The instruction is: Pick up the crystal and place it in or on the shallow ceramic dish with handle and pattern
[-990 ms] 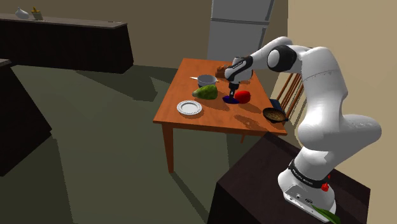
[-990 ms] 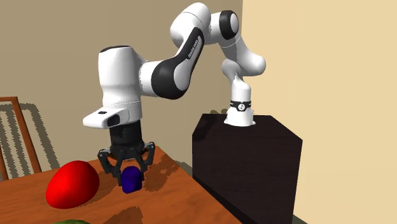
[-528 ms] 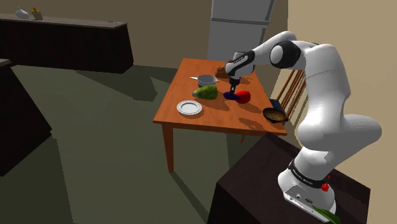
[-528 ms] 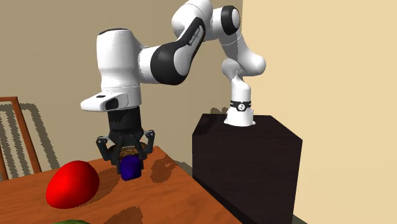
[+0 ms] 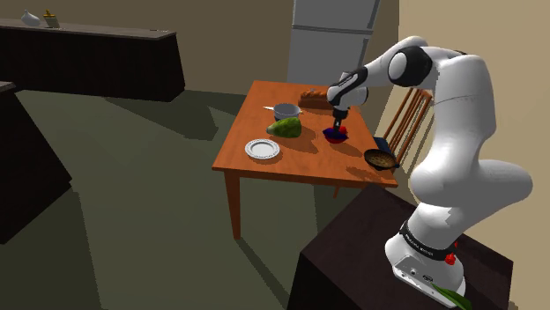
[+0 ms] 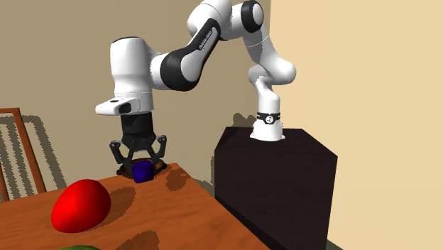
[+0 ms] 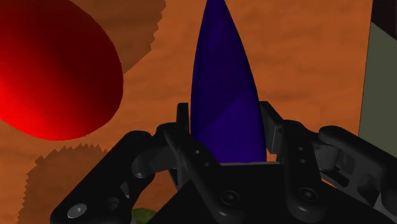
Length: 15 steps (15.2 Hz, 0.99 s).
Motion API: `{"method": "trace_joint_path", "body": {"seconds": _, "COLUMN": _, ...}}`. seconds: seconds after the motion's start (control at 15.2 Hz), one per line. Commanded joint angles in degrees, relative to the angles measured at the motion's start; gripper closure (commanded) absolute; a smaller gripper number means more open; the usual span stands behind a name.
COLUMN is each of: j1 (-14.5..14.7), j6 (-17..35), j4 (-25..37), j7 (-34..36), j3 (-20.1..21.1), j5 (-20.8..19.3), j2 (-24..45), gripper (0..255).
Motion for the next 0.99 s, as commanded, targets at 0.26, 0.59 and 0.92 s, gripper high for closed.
{"method": "trace_joint_path", "body": {"seconds": 0.26, "j1": -6.03, "j6": 3.41, "j4": -8.04, "j7": -6.93, "j3": -0.73, "j5": 0.74, "j2": -4.56, "gripper": 255}}
{"method": "trace_joint_path", "body": {"seconds": 0.59, "j1": -11.02, "j6": 4.93, "j4": -11.88, "j7": -12.93, "j3": -1.49, "j5": 1.34, "j2": -6.79, "gripper": 255}}
{"method": "trace_joint_path", "body": {"seconds": 0.92, "j1": -16.08, "j6": 5.68, "j4": -13.95, "j7": -19.13, "j3": -2.35, "j5": 1.93, "j2": -8.03, "gripper": 255}}
